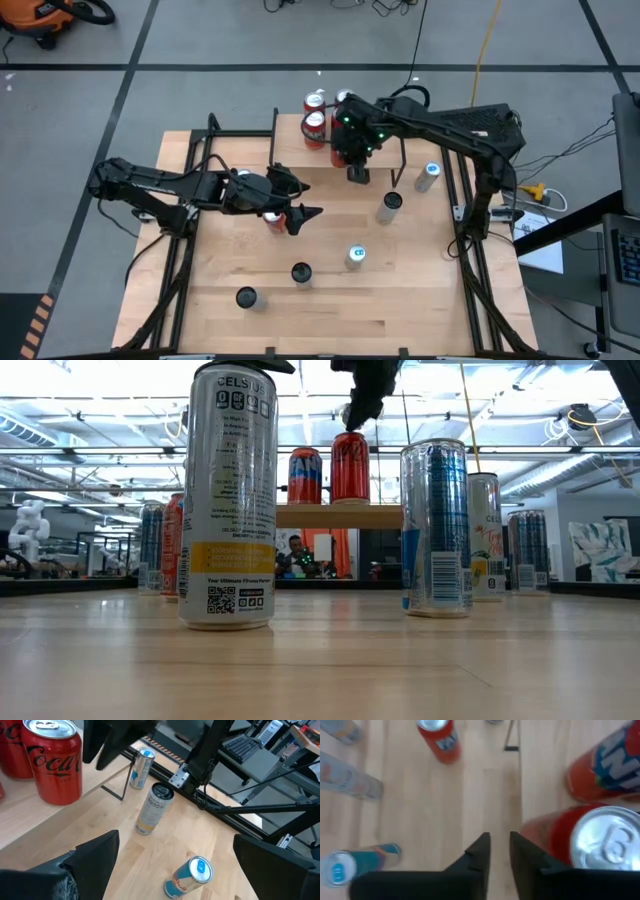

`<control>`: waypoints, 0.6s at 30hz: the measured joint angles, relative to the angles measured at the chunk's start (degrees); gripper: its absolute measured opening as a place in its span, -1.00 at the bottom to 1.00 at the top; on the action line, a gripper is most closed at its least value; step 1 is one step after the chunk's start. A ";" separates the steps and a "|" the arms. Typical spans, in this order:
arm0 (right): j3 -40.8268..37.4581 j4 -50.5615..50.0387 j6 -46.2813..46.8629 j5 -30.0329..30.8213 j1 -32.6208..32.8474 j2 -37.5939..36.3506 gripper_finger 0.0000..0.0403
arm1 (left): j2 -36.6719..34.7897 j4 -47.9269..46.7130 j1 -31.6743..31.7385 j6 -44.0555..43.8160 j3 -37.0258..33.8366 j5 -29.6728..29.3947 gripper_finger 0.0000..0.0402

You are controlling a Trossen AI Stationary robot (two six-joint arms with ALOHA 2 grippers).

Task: Place canned beverage on shelf
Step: Put the red-black soda can on the shelf aligned with the other red-black soda can

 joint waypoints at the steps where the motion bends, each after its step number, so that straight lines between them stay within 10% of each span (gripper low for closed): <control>1: 0.02 -0.01 -0.39 0.68 -0.08 0.16 -0.85 | 0.00 0.00 0.00 0.00 -0.01 0.00 0.97; 18: -0.02 1.02 -2.38 7.28 -1.68 0.20 -0.99 | 0.00 -1.48 0.00 -0.07 -0.01 -0.02 0.97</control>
